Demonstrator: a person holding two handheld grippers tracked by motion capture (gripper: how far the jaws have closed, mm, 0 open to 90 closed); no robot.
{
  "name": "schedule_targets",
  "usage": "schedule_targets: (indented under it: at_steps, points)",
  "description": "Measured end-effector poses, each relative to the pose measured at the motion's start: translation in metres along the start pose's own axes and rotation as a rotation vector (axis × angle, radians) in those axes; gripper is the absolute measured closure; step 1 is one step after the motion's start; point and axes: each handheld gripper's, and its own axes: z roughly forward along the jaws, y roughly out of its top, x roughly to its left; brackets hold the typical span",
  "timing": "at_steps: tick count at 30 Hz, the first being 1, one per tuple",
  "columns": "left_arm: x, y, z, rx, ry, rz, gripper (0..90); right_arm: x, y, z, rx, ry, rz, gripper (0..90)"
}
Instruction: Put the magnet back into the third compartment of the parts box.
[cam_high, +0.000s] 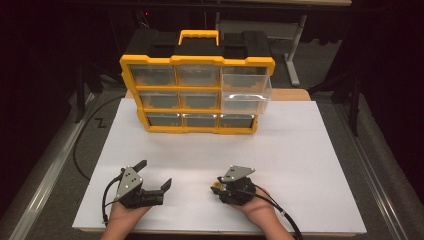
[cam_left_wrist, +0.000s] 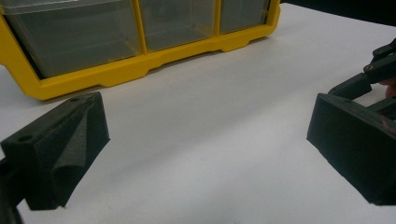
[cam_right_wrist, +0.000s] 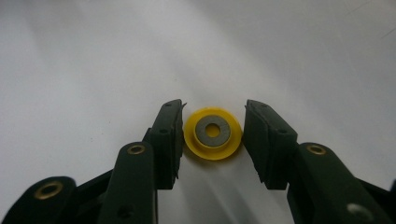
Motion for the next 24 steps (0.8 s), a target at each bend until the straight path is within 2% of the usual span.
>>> schedule_targets:
  at_steps: [5, 24]
  points:
    - [0.0000, 0.0001, 0.0005, 0.000, -0.003, -0.005, 0.1, 0.0010, 0.0002, 0.0013, -0.001, -0.009, -0.007, 61.5]
    - [-0.0006, 0.0000, 0.0006, -0.002, -0.005, -0.003, 0.1, -0.0023, 0.0014, 0.0011, 0.010, 0.007, 0.003, 65.2]
